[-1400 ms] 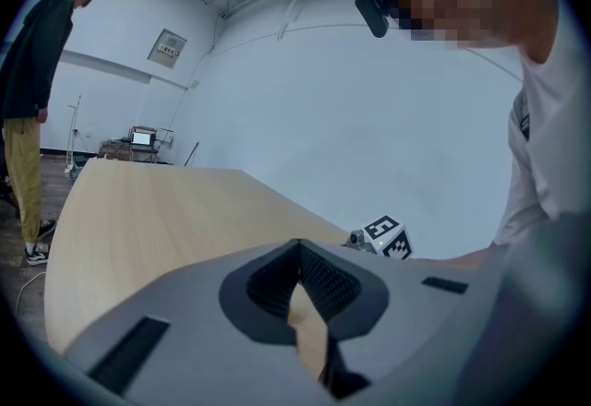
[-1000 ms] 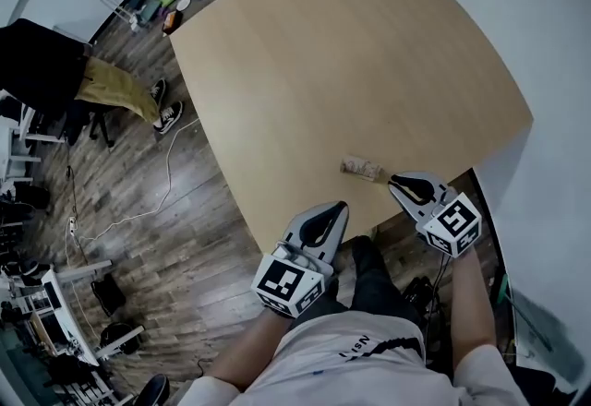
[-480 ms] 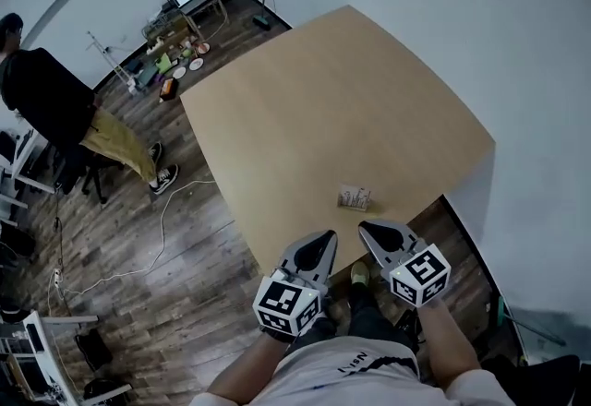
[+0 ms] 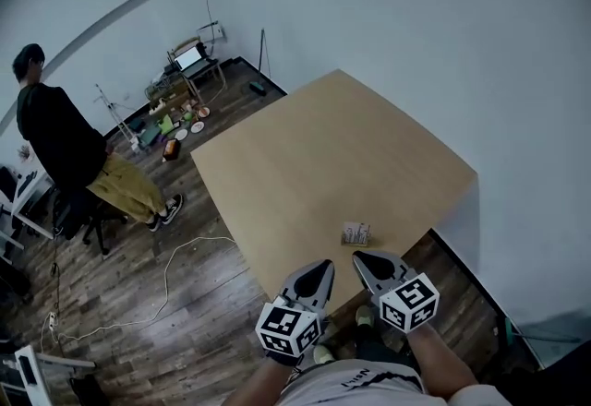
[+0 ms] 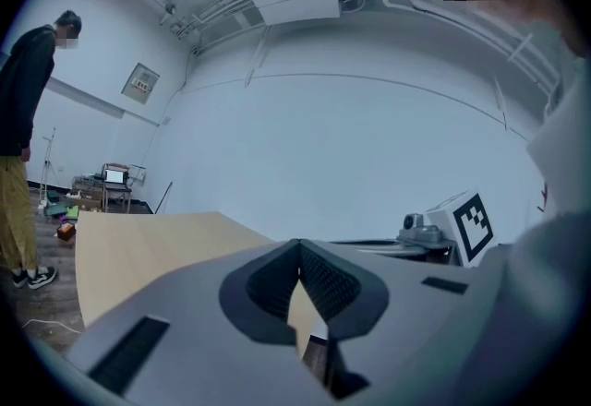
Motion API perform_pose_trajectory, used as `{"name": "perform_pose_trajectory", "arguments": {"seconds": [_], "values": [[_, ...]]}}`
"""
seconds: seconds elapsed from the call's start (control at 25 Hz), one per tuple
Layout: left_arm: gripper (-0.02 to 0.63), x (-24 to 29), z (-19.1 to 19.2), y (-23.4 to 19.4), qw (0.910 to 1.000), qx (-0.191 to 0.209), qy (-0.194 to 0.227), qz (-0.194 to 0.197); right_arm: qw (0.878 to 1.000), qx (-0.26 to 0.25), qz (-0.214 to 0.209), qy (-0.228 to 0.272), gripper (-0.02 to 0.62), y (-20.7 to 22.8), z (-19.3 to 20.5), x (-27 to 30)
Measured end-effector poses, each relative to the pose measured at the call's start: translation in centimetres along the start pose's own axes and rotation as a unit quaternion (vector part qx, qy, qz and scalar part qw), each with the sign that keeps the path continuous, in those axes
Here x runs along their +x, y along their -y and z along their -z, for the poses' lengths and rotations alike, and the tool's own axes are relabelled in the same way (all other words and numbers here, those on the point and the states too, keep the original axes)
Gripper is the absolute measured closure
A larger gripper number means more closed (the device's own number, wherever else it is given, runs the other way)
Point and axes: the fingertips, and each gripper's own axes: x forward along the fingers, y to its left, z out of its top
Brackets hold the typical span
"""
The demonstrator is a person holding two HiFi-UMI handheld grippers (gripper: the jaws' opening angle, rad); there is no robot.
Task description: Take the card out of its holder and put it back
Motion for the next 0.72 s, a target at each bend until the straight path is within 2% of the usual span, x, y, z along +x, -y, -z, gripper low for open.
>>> {"name": "perform_pose_trajectory", "arguments": {"seconds": [0.32, 0.72], "values": [[0.594, -2.2, -2.5, 1.3, 0.9995, 0.017, 0.023, 0.015, 0.999, -0.021, 0.017, 0.032, 0.581, -2.7, -2.6, -1.6], [0.592, -2.9, -3.1, 1.9, 0.9991, 0.018, 0.033, 0.020, 0.999, -0.030, 0.011, 0.034, 0.581, -3.8, -3.2, -2.3]]}}
